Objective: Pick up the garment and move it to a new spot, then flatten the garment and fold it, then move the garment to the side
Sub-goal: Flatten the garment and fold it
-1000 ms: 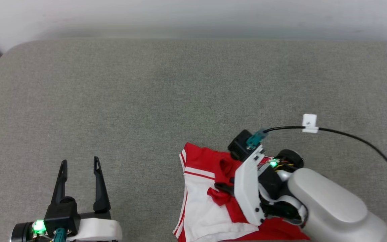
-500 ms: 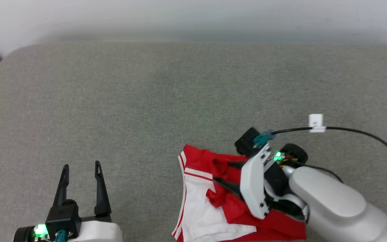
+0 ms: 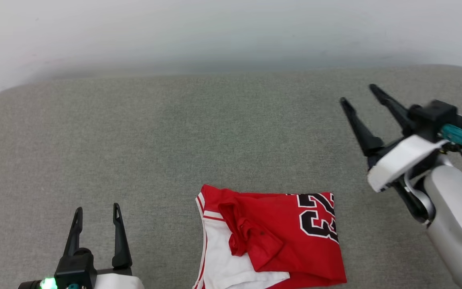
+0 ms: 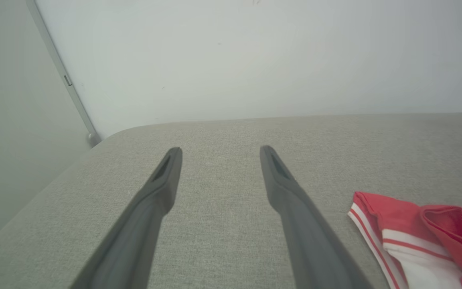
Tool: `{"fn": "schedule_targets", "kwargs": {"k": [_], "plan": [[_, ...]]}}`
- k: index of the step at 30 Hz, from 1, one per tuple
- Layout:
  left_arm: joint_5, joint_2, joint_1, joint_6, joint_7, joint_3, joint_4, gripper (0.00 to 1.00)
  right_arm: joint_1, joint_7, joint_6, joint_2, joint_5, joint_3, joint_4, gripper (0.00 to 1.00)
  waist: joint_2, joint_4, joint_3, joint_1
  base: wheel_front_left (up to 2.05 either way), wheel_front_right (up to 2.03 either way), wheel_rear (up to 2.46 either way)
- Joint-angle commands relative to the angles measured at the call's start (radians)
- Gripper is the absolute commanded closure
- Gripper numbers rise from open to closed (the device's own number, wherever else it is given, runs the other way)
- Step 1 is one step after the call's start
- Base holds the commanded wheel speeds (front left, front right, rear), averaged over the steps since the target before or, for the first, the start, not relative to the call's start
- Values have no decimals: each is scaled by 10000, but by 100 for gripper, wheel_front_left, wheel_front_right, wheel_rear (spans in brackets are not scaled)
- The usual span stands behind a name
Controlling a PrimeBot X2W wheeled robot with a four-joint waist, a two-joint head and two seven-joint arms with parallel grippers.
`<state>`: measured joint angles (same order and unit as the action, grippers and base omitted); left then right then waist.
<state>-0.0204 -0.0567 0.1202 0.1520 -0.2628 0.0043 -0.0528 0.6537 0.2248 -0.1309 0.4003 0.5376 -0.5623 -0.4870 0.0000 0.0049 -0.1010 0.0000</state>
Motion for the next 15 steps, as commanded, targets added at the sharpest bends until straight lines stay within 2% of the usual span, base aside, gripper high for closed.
{"fn": "schedule_targets", "kwargs": {"k": [1,4,8,11,15], "plan": [[61,5,168,2,-25,41,-13,0,-374,243,4,-268,-555,611,-31,0,0,-65,92,0,0,0,0],[66,6,228,-28,-25,82,-38,0,-1176,391,4,-687,-1530,2178,307,0,0,-116,187,0,0,0,0],[73,4,370,-88,-25,141,-55,0,-2667,397,4,-1503,-2707,3995,1909,0,0,-135,288,0,0,0,0],[79,6,396,-108,-25,146,-71,0,-3681,399,6,-2011,-3277,4800,2977,0,0,-141,349,0,0,0,0],[101,9,500,-174,-25,127,-75,0,-4906,399,4,-2575,-3701,5366,3912,0,0,-136,438,0,0,0,0]]}}
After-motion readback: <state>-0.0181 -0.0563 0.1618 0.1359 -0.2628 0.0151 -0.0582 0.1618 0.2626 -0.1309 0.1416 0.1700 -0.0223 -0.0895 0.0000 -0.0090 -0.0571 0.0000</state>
